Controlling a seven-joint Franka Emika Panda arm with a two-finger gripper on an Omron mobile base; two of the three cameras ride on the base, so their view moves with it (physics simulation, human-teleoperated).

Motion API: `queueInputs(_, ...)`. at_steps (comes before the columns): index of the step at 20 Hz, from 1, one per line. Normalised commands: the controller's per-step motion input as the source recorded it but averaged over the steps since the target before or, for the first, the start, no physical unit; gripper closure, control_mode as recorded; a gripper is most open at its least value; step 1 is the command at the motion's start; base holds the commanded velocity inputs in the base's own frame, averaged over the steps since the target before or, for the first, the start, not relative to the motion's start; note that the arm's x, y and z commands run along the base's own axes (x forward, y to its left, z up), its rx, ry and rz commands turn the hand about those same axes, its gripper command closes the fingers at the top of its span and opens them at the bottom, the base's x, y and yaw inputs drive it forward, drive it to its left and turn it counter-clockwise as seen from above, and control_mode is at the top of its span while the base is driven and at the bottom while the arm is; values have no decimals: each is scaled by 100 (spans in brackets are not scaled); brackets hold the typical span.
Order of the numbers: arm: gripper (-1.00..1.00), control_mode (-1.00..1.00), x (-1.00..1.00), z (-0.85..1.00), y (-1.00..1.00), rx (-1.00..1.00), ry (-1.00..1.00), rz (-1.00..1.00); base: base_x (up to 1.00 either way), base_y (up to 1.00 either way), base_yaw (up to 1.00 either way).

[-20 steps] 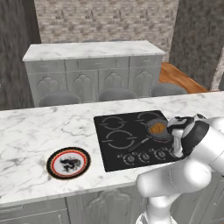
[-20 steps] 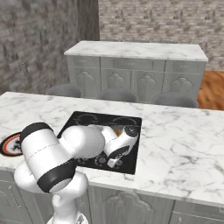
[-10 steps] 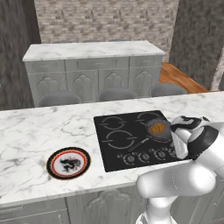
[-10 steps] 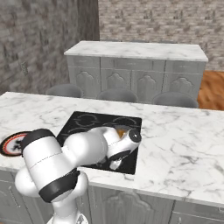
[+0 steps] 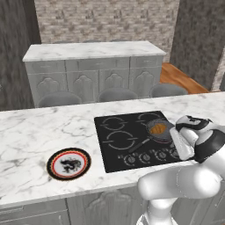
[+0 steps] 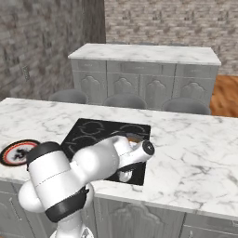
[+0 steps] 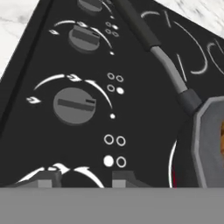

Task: Pick the croissant and place it on the pan. Then turn on the stove to warm the croissant.

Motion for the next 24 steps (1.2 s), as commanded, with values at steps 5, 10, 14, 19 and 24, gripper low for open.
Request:
queueInputs(5, 100, -100, -4, -8, -18, 0, -10, 19, 0, 0, 0)
queueInputs(10, 100, -100, -19, -4, -58, 0, -11, 22, 0, 0, 0)
queueInputs(14, 100, -100, -13, -1, -69, 0, -10, 23, 0, 0, 0)
queueInputs(19, 100, -100, 0, 0, -61, 0, -9, 23, 0, 0, 0)
queueInputs(24, 100, -100, 0, -1, -44, -5, -6, 21, 0, 0, 0)
